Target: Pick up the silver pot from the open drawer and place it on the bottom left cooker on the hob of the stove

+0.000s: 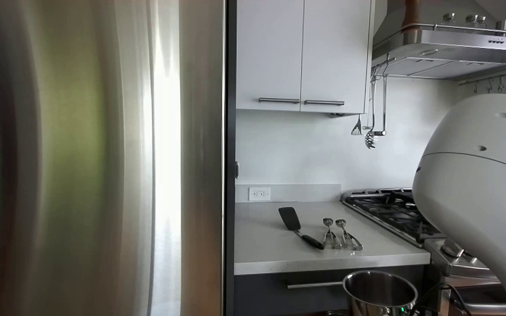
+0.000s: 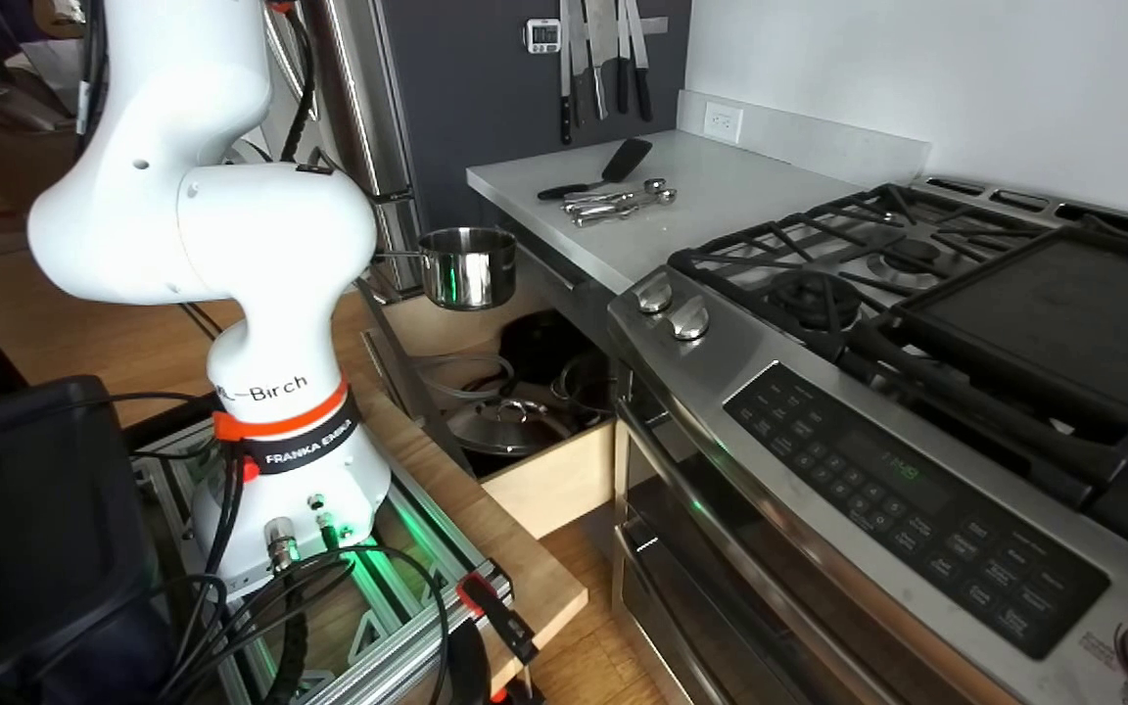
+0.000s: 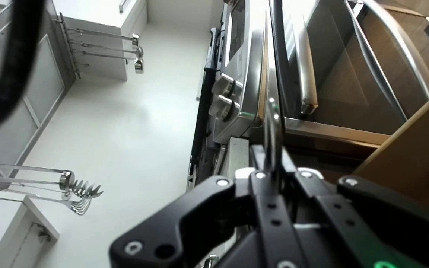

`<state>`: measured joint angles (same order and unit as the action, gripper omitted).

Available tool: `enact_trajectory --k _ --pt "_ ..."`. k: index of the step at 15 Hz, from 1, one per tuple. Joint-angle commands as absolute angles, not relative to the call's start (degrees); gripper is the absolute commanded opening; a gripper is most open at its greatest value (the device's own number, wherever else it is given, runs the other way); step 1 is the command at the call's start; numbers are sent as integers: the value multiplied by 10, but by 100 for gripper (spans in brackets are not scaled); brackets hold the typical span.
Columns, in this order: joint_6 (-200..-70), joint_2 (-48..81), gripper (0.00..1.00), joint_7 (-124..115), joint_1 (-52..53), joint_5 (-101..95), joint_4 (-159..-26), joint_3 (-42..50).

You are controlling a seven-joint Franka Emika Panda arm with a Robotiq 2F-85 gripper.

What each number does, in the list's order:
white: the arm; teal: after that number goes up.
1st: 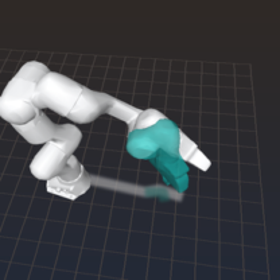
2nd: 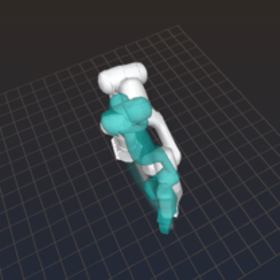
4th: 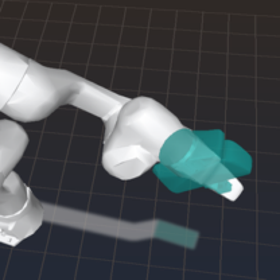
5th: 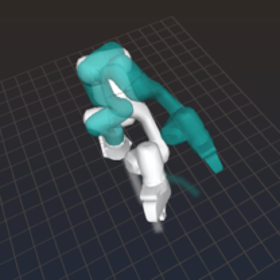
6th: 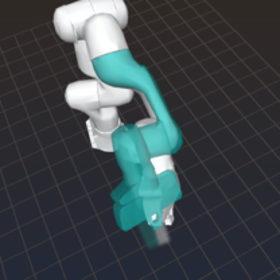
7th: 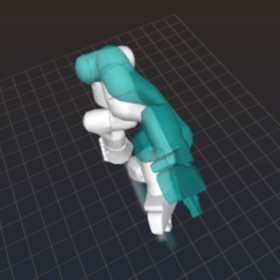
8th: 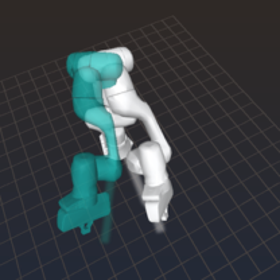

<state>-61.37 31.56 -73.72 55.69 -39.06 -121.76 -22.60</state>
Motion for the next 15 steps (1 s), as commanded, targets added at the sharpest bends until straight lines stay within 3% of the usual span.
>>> enact_trajectory --k 1,9,15 --pt "-565 274 2 -771 582 -370 -1235 -215" --pt "-493 168 2 -762 565 -393 -1258 -220" --pt "-521 20 2 -686 487 -457 -1327 -216"
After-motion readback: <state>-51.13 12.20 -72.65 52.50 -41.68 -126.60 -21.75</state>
